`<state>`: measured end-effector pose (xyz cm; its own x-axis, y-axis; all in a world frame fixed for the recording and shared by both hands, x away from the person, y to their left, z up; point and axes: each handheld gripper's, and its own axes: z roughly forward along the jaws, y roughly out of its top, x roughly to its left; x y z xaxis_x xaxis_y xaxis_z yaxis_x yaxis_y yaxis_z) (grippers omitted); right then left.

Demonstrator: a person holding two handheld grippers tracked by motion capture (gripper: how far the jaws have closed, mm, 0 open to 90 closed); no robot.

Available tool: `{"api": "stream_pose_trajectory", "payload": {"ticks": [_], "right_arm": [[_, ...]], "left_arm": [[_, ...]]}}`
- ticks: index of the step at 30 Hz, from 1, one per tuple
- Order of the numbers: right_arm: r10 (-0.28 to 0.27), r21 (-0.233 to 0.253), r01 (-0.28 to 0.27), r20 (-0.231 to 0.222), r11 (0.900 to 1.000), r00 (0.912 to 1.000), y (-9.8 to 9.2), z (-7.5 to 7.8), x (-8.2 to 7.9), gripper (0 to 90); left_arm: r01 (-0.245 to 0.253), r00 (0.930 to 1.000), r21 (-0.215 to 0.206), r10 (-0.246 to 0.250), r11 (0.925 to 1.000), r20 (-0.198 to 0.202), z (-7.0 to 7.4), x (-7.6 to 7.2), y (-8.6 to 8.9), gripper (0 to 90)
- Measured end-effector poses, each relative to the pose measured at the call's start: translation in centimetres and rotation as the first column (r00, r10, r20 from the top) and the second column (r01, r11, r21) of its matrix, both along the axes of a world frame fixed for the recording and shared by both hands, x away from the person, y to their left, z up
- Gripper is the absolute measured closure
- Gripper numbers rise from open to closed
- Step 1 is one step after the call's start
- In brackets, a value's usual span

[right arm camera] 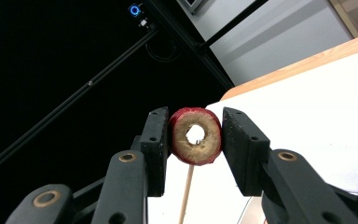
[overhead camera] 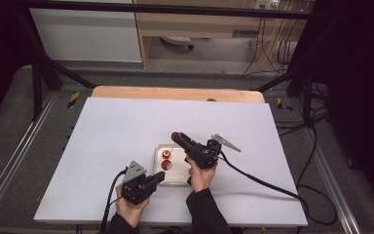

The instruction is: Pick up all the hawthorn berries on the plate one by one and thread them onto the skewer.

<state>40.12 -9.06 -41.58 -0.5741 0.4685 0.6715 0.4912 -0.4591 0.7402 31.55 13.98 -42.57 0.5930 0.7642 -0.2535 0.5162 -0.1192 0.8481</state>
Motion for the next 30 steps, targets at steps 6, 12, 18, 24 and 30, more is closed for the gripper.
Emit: {"api": "stream_pose_trajectory", "payload": {"ticks": [6,12,18,24,30], "right_arm": [[0.001,-0.005,-0.001,0.001,1.0,1.0,0.0,0.08,-0.33,63.0],[0.004,-0.007,-0.004,-0.022,1.0,0.9998,0.07,0.0,-0.42,63.3],[0.014,-0.013,-0.014,-0.031,1.0,0.9994,0.1,-0.08,-0.47,63.6],[0.033,-0.028,-0.034,-0.034,0.999,0.9989,-0.08,0.03,-0.07,63.9],[-0.002,0.001,0.002,-0.007,1.0,1.0,-0.2,0.33,0.01,64.0]], "left_arm": [[-0.016,0.9998,-0.015,0.016,0.9998,0.007,0.15,0.08,-0.19,88.7],[-0.024,0.9996,-0.016,0.024,0.9996,0.014,0.12,0.26,0.0,88.8],[-0.005,0.9999,0.001,0.005,1.0,0.012,-0.14,0.36,-0.51,88.9],[-0.007,0.9998,-0.019,0.007,0.9998,0.019,0.07,-0.02,-0.16,89.1],[-0.009,0.9999,-0.032,0.01,0.9995,0.006,-0.53,-0.39,-0.38,89.1]]}}
